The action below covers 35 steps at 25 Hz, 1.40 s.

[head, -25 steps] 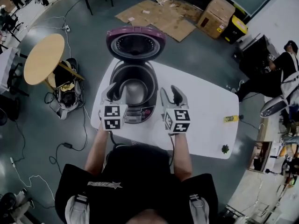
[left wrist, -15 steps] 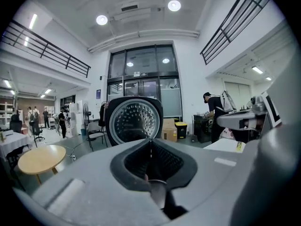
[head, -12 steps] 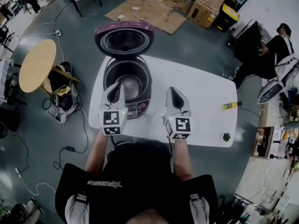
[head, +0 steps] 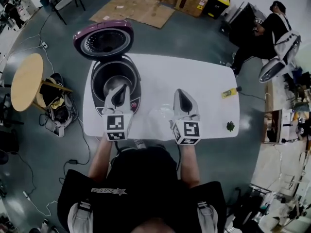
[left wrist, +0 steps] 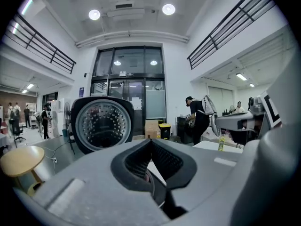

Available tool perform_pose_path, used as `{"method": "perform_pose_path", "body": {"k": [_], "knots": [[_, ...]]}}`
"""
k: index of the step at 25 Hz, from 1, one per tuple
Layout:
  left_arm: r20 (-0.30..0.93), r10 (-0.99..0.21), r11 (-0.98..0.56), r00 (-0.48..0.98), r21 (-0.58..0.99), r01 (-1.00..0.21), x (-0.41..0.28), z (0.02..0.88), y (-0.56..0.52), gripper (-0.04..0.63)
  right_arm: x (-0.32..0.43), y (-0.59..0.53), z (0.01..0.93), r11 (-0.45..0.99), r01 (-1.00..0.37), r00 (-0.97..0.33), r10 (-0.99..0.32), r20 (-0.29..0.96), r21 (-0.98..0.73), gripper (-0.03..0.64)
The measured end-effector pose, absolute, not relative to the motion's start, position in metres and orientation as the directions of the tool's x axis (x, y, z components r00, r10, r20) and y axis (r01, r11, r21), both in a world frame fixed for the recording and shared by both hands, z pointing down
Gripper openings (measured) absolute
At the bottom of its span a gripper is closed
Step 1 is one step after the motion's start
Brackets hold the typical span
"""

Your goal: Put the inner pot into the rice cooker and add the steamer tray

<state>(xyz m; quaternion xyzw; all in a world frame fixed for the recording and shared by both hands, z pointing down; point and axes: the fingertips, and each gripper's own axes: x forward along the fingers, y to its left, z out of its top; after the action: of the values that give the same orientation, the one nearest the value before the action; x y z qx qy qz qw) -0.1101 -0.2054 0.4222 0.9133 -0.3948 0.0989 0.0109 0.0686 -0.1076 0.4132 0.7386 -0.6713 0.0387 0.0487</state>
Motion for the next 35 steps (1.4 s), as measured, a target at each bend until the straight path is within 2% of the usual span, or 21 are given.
{"method": "perform_pose_path", "body": {"k": [14, 25, 27, 29, 31, 35], "knots": [[0.267, -0.605, -0.784, 0.75, -0.037, -0.62, -0.045, 0.443, -0.112, 0.011, 0.116, 0.002, 0.439, -0.221, -0.975, 0.216, -0.953, 0.214, 0.0, 0.006], [0.359, -0.55, -0.809, 0.754, -0.005, -0.588, -0.042, 0.487, -0.055, 0.014, 0.11, 0.059, 0.484, -0.254, -0.967, 0.231, -0.922, 0.311, -0.032, 0.018], [0.378, -0.524, -0.819, 0.763, 0.021, -0.573, -0.04, 0.497, -0.047, 0.054, 0.106, 0.064, 0.499, -0.25, -0.967, 0.22, -0.912, 0.347, -0.041, 0.078], [0.41, -0.485, -0.832, 0.772, 0.054, -0.552, -0.038, 0.511, -0.037, 0.151, 0.102, 0.07, 0.516, -0.249, -0.966, 0.207, -0.902, 0.379, -0.064, 0.127], [0.452, -0.445, -0.84, 0.773, 0.089, -0.535, -0.037, 0.529, -0.029, 0.204, 0.099, 0.075, 0.532, -0.251, -0.963, 0.19, -0.892, 0.409, -0.1, 0.161], [0.525, -0.377, -0.846, 0.763, 0.141, -0.515, -0.041, 0.567, -0.017, 0.244, 0.093, 0.081, 0.567, -0.253, -0.956, 0.159, -0.871, 0.466, -0.148, 0.187]]}}
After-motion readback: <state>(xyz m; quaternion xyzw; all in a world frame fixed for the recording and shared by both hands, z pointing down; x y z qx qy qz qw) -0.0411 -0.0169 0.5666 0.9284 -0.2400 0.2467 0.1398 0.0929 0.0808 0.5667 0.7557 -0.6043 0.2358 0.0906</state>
